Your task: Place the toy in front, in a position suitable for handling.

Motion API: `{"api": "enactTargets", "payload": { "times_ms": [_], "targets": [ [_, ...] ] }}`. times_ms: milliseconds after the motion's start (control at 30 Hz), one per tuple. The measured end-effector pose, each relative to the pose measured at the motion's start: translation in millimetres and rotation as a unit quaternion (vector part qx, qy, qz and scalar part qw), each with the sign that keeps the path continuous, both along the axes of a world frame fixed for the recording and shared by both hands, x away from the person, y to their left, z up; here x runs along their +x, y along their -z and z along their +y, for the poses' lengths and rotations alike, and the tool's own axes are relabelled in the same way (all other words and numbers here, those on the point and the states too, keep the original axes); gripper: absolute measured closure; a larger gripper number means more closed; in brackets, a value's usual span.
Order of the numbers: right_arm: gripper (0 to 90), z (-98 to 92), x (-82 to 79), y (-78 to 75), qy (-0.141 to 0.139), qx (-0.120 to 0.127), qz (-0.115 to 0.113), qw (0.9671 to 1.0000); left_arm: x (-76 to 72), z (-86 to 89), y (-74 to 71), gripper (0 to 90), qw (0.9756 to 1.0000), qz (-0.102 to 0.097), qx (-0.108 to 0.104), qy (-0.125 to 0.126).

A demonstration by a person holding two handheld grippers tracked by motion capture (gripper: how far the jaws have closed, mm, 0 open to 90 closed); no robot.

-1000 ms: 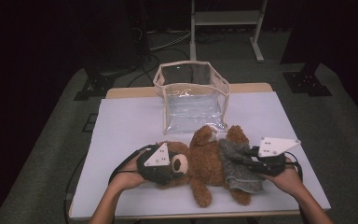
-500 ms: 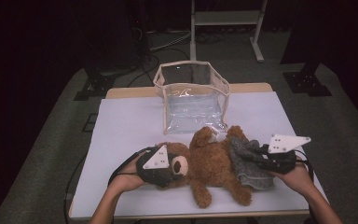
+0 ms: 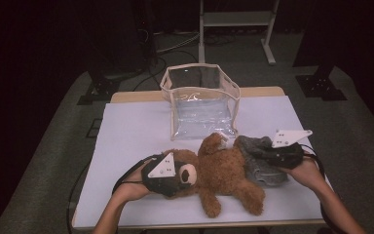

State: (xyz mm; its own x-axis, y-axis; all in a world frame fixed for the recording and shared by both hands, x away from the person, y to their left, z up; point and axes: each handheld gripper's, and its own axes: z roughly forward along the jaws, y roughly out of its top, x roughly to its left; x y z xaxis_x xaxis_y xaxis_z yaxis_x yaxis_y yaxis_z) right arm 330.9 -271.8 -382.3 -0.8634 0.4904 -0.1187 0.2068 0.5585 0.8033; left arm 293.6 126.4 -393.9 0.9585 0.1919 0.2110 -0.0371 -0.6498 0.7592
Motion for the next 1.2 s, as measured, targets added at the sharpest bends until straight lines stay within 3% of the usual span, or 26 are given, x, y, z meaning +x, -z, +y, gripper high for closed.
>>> {"api": "enactTargets", "payload": {
  "times_ms": [133, 233, 333, 467, 633, 733, 833, 967, 1067, 1200],
  "targets": [
    [78.4, -7.9, -3.1, -12.0, -0.004, 0.025, 0.000, 0.9997, -0.4, -0.7, -0.3, 35.8, 1.0000, -0.001, 0.002, 0.000],
    [78.4, 7.9, -3.5, -31.4, -0.029, 0.034, -0.016, 0.9989, -1.0, -1.3, -0.5, 35.8, 1.0000, -0.001, 0.002, -0.001],
    [78.3, 29.1, 1.8, -38.8, -0.052, 0.023, -0.026, 0.9981, -1.5, -1.2, -0.7, 35.8, 1.0000, -0.001, 0.002, 0.001],
    [78.3, 45.6, 12.9, -27.4, -0.057, 0.005, -0.016, 0.9983, -1.8, 0.2, -0.4, 35.9, 1.0000, 0.000, 0.001, 0.003],
    [78.4, 18.2, 18.3, -5.5, -0.017, 0.006, 0.016, 0.9997, -1.5, -0.4, -0.3, 35.9, 1.0000, -0.001, -0.001, 0.004],
    [78.4, 2.5, 16.0, -3.3, -0.001, 0.013, 0.025, 0.9996, -1.1, -1.5, -0.3, 36.0, 1.0000, 0.000, -0.001, 0.004],
    [78.4, 7.0, 11.9, -11.9, -0.012, 0.021, 0.016, 0.9996, -1.7, -2.5, -1.1, 36.1, 1.0000, -0.002, 0.005, 0.005],
    [78.4, 30.5, 10.0, -22.4, -0.045, 0.025, 0.004, 0.9987, -2.2, -2.5, -1.8, 36.1, 0.9999, -0.003, 0.010, 0.007],
    [78.4, 40.7, 12.0, -18.1, -0.054, 0.013, 0.001, 0.9985, -2.5, -1.7, -1.1, 36.2, 1.0000, -0.002, 0.005, 0.007],
    [78.4, 26.0, 14.5, -5.0, -0.037, 0.028, 0.019, 0.9987, -1.9, -1.6, -0.9, 36.3, 1.0000, -0.001, 0.001, 0.007]
  ]
}}
